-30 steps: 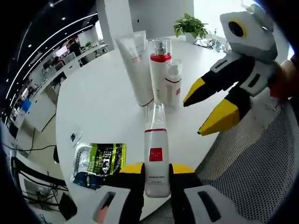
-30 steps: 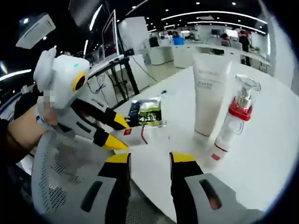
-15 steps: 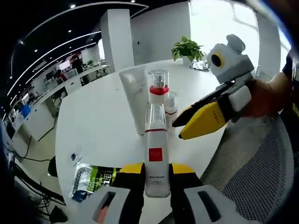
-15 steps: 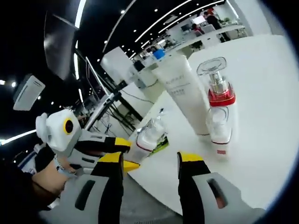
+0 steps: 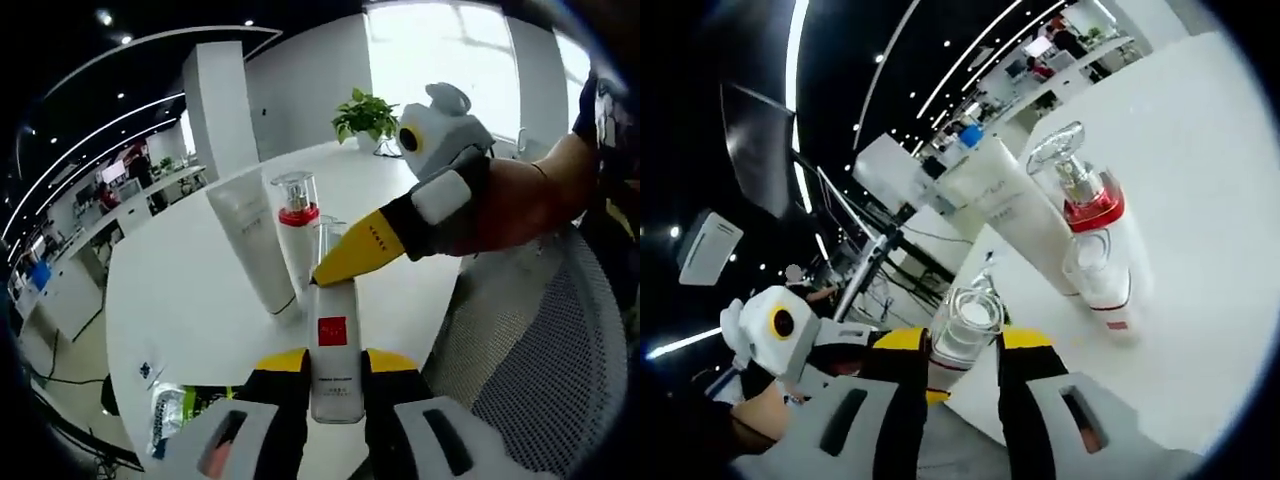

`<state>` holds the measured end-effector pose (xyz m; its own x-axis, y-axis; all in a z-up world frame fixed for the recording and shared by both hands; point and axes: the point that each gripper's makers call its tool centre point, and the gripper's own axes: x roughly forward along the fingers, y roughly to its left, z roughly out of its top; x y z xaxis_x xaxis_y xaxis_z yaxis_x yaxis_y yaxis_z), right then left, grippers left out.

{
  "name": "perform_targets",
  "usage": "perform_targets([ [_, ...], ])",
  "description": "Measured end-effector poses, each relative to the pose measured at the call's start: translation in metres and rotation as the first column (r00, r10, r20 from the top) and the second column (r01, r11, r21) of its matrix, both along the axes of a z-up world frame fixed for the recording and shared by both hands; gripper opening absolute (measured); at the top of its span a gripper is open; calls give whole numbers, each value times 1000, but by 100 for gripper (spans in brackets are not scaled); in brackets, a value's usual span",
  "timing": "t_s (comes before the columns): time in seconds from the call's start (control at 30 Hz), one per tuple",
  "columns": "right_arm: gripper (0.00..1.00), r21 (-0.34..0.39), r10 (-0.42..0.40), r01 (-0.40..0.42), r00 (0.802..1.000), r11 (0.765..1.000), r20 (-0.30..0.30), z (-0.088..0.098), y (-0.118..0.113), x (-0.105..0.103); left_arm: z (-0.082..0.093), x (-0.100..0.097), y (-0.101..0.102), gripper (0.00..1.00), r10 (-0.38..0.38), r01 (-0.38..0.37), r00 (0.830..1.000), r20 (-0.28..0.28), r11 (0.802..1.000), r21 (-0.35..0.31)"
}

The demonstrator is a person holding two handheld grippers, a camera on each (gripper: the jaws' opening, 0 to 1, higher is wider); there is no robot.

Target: Arrange the skincare products in the storage area until every visible bottle or jar stands upright without overlapping.

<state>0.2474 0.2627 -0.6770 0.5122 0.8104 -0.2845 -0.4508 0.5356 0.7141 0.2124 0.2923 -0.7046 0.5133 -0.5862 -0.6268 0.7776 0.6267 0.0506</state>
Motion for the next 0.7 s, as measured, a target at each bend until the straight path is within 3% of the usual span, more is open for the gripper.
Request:
perform_targets([
  [0.07,23,43,-3,6,999,999,-52,0,-1,-2,0,0,-1,19,-13,13,1000,3,1000,1],
  [0.13,21,46,-3,5,999,999,-45,0,-3,-1,0,-2,-4,20,-25,25,1000,-3,1000,-15],
  [0.23,20,4,22,-22,999,1000,42,8,-2,-2,0,-5,-8,21,-50,49,999,-18,998,-38],
  [0.33,19,-97,94,-79,983,992,160,14,2,-5,-1,-7,-11,22,-61,58,997,-46,996,-64],
  [0.37,19,-196,139,-97,967,976,212,10,2,-6,2,-7,-14,23,-62,57,997,-51,994,-93],
  [0.43,19,-314,230,-141,935,939,269,7,7,-14,6,-6,-14,27,-53,45,997,-59,991,-127],
  [0.5,19,-371,290,-157,896,915,336,11,14,-19,10,-5,-15,29,-41,28,997,-71,984,-175],
  [0.57,19,-420,341,-165,856,893,388,14,20,-24,7,-4,-12,29,-43,28,996,-82,985,-168],
  [0.63,19,-456,382,-177,830,872,408,14,22,-28,6,-7,-13,29,-52,38,995,-88,986,-161],
  [0.7,19,-454,392,-187,822,871,413,15,24,-32,4,-9,-14,29,-66,51,994,-90,986,-158],
])
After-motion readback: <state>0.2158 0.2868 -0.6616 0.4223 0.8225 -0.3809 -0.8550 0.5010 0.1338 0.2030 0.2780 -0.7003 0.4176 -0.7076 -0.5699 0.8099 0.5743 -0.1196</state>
